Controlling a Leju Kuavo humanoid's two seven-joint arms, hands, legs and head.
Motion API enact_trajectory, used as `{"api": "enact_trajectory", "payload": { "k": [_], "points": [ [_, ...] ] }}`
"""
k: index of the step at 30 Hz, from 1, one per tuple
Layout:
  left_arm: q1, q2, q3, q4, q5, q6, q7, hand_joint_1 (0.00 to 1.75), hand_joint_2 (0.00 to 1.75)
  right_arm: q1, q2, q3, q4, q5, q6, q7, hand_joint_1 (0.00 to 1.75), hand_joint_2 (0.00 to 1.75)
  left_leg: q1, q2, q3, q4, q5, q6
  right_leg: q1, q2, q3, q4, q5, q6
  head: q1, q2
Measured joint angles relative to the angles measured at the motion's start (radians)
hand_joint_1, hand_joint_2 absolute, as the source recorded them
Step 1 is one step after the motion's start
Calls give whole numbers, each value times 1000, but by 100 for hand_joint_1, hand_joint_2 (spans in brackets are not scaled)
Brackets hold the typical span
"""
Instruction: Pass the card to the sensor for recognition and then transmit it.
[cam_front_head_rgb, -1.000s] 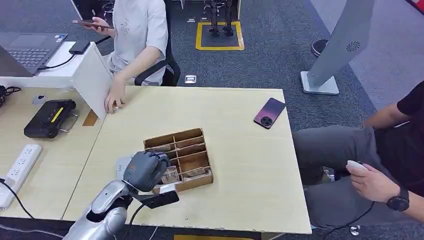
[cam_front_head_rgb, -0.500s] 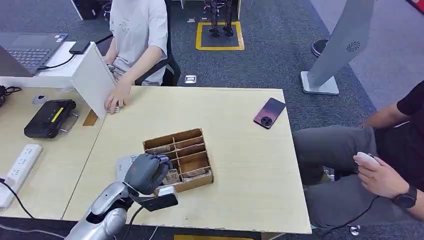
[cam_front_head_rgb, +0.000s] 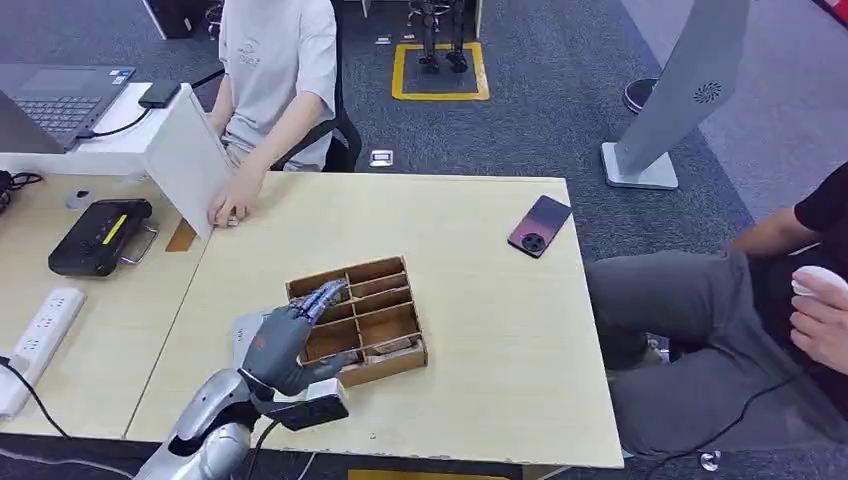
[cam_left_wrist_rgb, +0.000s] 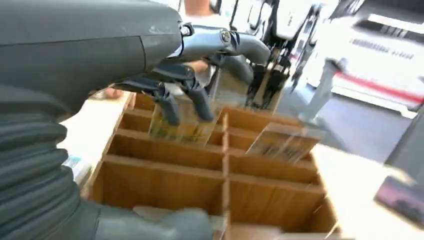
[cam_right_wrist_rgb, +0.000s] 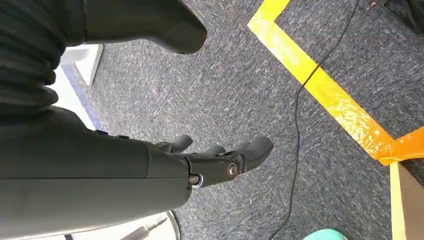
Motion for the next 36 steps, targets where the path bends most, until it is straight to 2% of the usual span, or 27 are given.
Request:
{"api": "enact_trajectory", "payload": {
  "k": [4, 11, 19, 22, 27, 30, 31, 36],
  "points": [
    [-1, 11, 0, -85, 0, 18, -24, 0, 175, 1, 0, 0, 0, -5, 0, -2, 0, 175, 0, 0, 0, 0, 0, 0, 0, 0, 0, 0, 0, 0, 0, 0],
    [-9, 60, 0, -226, -16, 43, -40, 0, 175, 2, 0, 0, 0, -14, 0, -6, 0, 175, 0, 0, 0, 0, 0, 0, 0, 0, -1, 0, 0, 0, 0, 0],
    [-9, 96, 0, -271, -54, 61, -39, 0, 175, 2, 0, 0, 0, -16, 0, -6, 0, 175, 0, 0, 0, 0, 0, 0, 0, 0, -1, 0, 0, 0, 0, 0],
    [-9, 112, -2, -277, -100, 62, -19, 0, 175, 2, 0, 0, 0, -21, 0, -6, 0, 175, 0, 0, 0, 0, 0, 0, 0, 1, -1, 0, 0, 0, 0, 0],
    [-9, 214, -23, -291, -189, -118, 56, 0, 175, 5, 0, -11, 0, -37, 1, -6, 0, 175, 0, 1, 0, 0, 0, 0, 0, 1, -1, 0, 0, 0, 0, 0],
    [1, 302, -42, -302, -234, -198, 77, 0, 175, 10, 0, -18, -3, -49, 4, -4, 0, 175, 1, 1, 0, -1, 0, 0, 1, 2, -1, 0, -1, -1, 0, 0],
    [7, 335, -48, -308, -242, -209, 82, 0, 175, 12, 0, -20, -5, -53, 4, -3, 0, 175, 1, 1, 0, -1, 0, 0, 1, 2, -1, 0, -1, -1, 0, 0],
    [67, 429, -58, -364, -231, -229, 85, 0, 175, 16, 0, -37, -9, -60, 6, 1, 0, 175, 1, 1, -1, -1, 0, 0, 2, 2, -2, 0, -1, -1, 0, 0]
  ]
}}
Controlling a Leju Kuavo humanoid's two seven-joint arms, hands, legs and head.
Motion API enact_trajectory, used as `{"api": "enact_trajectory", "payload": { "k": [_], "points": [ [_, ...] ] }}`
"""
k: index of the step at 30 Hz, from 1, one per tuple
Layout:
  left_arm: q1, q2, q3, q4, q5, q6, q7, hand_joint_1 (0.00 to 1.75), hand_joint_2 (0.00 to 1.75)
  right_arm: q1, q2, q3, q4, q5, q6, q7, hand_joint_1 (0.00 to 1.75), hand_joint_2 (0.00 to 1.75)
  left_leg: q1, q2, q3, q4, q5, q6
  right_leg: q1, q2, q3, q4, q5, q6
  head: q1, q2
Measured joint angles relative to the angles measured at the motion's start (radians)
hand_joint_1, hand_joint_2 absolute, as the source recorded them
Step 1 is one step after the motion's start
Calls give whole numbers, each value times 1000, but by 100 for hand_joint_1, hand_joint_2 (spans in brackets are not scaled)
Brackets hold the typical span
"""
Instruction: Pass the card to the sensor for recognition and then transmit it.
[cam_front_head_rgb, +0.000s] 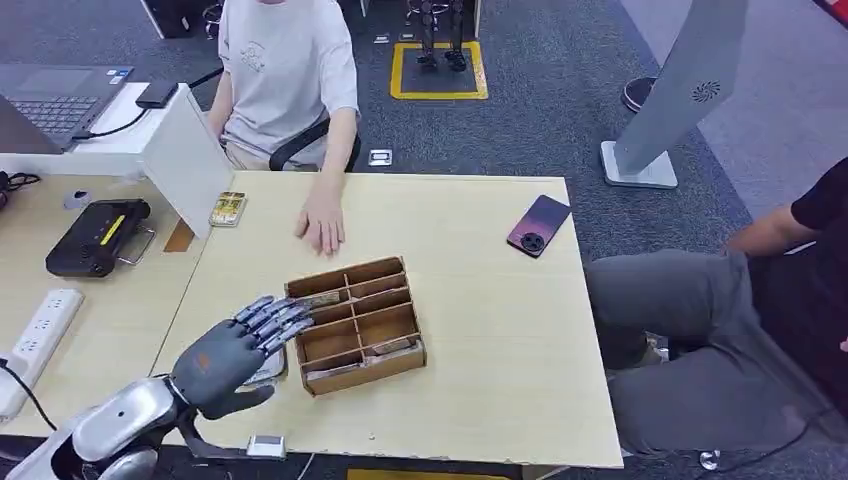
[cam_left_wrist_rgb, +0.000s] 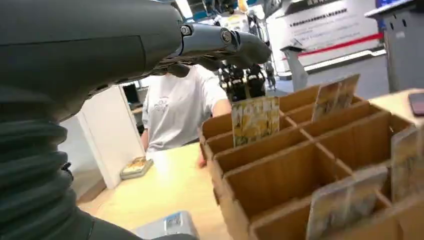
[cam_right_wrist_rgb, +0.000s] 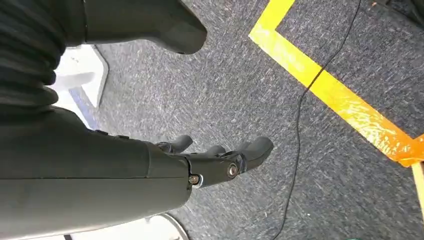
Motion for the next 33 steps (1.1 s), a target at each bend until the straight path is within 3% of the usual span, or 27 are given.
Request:
{"api": "enact_trajectory", "payload": {
  "k": [3, 14, 19, 20, 22, 25, 29, 33],
  "points": [
    [37, 48, -6, -29, 3, -7, 0, 0, 175, 2, 1, -6, -4, -3, 0, 0, 0, 175, 0, 0, -1, 0, 0, 0, 0, -1, 0, 0, 0, 0, 0, 0],
    [148, 139, -8, -93, -5, 17, 19, 0, 175, 9, 3, -23, -13, -8, 5, 9, 0, 175, 0, -1, -1, 0, 0, 0, 0, -1, 0, 0, 0, 0, 0, 0],
    [161, 147, -8, -117, 115, -24, -92, 0, 175, 7, 3, -24, -16, -4, 9, 3, 0, 175, 0, -1, -1, 0, 0, 0, 0, -2, 0, 0, 0, 0, 0, 0],
    [160, 132, -8, -118, 136, -49, -80, 0, 175, 7, 3, -24, -17, -4, 13, 4, 0, 175, -1, -1, 0, 0, 0, 0, 0, -2, 0, 0, 0, 0, 0, 0],
    [160, 64, -19, -117, 109, -93, 19, 0, 175, 7, 6, -27, -20, -11, 12, 16, 0, 175, -2, -1, -1, 0, 0, 0, -2, -2, 0, 0, 0, 0, 0, 0],
    [160, -42, -44, -114, 53, -99, 153, 0, 175, 8, 16, -37, -28, -18, 10, 22, 0, 175, -2, -1, -1, 1, -1, 0, -2, -2, 0, 0, 0, 1, 3, 0],
    [161, -95, -60, -112, 30, -103, 193, 0, 175, 9, 24, -47, -32, -24, 7, 27, 0, 175, -2, -1, -1, 1, -1, 1, -2, -2, 0, 0, 0, 1, 3, 0],
    [177, -165, -60, -109, -15, -104, 294, 0, 175, 14, 32, -59, -46, -32, 3, 35, 0, 175, -1, -1, -1, 1, -1, 1, -2, -2, 0, 0, 0, 1, 3, 0]
  ]
}}
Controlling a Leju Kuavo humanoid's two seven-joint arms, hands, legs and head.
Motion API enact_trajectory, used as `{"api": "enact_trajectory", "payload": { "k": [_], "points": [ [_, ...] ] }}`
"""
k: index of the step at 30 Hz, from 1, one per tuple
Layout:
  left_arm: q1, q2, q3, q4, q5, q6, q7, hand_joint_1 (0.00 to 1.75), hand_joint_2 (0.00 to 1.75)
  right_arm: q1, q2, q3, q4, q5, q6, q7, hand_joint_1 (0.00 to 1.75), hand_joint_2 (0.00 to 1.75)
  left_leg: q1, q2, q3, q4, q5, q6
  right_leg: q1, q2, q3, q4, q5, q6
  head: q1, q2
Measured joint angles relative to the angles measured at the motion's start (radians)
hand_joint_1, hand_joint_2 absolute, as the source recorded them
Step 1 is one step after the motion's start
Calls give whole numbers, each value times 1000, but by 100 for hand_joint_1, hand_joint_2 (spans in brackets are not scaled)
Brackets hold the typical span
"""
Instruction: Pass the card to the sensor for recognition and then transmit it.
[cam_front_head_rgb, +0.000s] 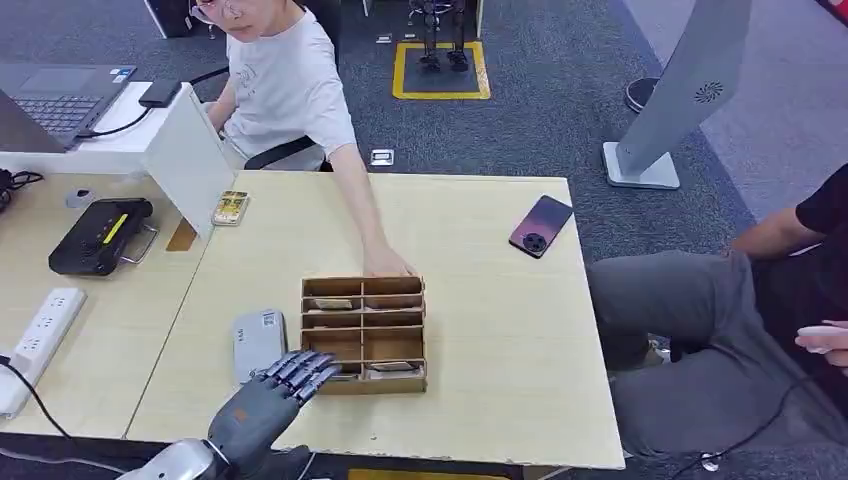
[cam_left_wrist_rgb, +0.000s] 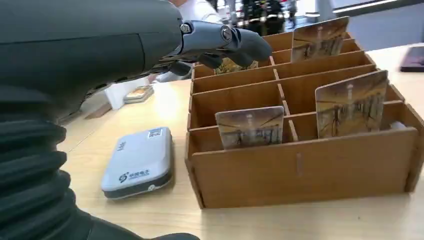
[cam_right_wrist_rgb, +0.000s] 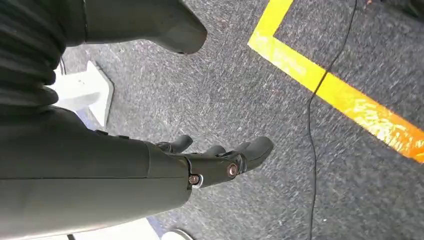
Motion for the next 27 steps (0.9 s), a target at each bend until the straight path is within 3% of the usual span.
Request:
{"api": "enact_trajectory", "payload": {
  "k": [2, 7, 12, 27],
  "points": [
    [12, -52, 0, 0, -57, -3, 60, 0, 175, 5, 7, -11, -15, 0, 6, 12, 0, 175, 0, 0, 0, 0, 0, 0, 0, 0, 0, 0, 0, 0, 0, 0],
    [17, -113, 0, 2, -114, -18, 85, 0, 175, 17, 22, -25, -43, 7, 17, 18, 0, 175, 0, 0, 0, 0, 0, 1, 0, 0, 0, 0, 0, 0, 0, 0],
    [16, -146, 0, 7, -180, -18, 111, 0, 175, 22, 31, -45, -69, 19, 31, 19, 0, 175, 0, 0, 0, 0, 0, 0, 0, 0, 0, 0, 0, 0, 0, 0],
    [2, -210, 2, 56, -228, -19, 118, 0, 175, 28, 39, -71, -94, 48, 46, 18, 0, 175, 0, 0, 0, 0, 0, 1, 0, 0, 0, 0, -1, 1, 0, 0]
  ]
}}
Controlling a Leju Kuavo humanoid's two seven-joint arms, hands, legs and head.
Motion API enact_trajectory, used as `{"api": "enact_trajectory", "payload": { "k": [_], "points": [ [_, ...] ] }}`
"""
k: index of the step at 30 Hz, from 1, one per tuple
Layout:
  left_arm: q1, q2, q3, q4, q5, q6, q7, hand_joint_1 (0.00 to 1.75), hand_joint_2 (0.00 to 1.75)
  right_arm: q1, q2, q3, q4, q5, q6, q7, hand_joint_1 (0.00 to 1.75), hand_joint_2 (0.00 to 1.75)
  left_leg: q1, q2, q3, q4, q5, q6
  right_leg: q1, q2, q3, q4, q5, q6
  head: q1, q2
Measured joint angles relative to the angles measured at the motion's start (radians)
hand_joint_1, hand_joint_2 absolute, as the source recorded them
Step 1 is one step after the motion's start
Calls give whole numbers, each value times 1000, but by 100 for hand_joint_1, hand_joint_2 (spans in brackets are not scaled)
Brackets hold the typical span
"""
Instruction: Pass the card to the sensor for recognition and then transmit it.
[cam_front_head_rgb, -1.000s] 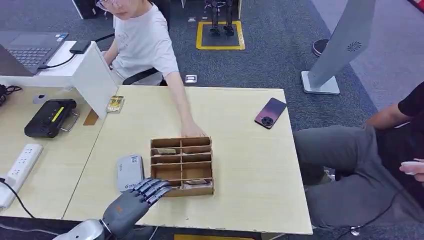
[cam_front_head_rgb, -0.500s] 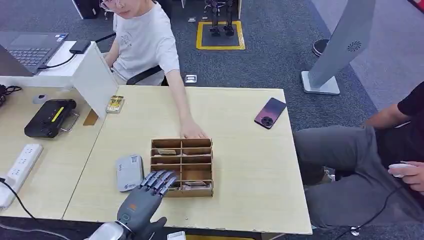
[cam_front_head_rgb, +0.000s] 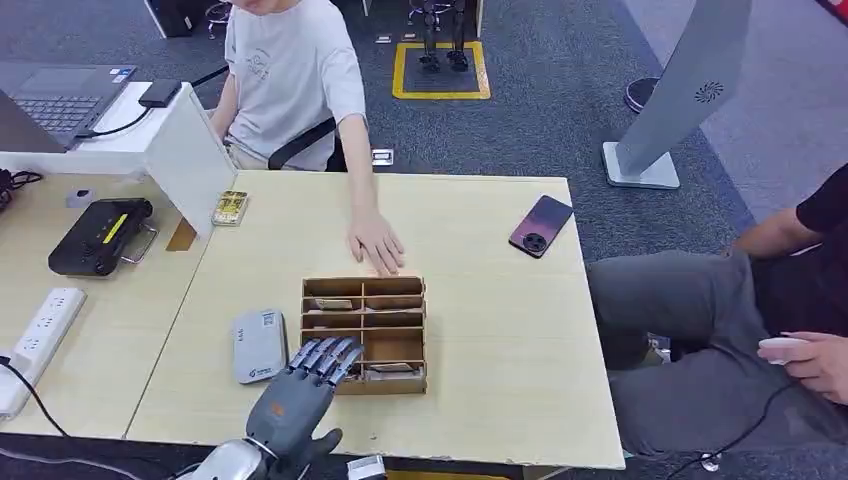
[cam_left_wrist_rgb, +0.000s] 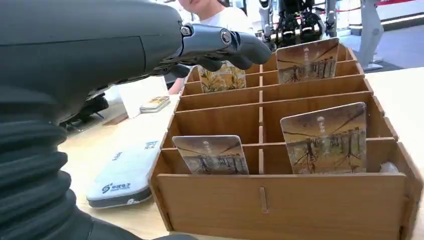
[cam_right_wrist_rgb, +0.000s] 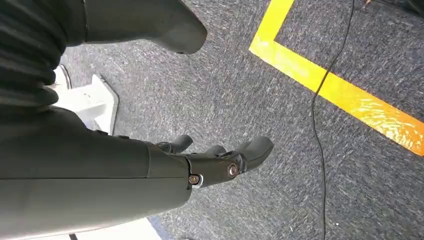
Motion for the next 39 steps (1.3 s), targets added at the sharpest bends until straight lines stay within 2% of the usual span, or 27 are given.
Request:
{"api": "enact_trajectory", "payload": {
  "k": [21, 39],
  "points": [
    [-31, -61, 72, 92, -28, 0, 19, 0, 175, -2, 0, -13, -1, 42, -2, -10, 0, 175, 0, 0, 0, 0, 0, 0, 0, 0, 0, 0, 0, 0, 0, 0],
    [-39, -71, 91, 116, -27, -6, 18, 0, 175, -8, 0, -18, 2, 51, -2, -11, 0, 175, 0, 0, 0, 0, 0, 0, 0, 0, 0, 0, 0, 0, 0, 0]
  ]
}}
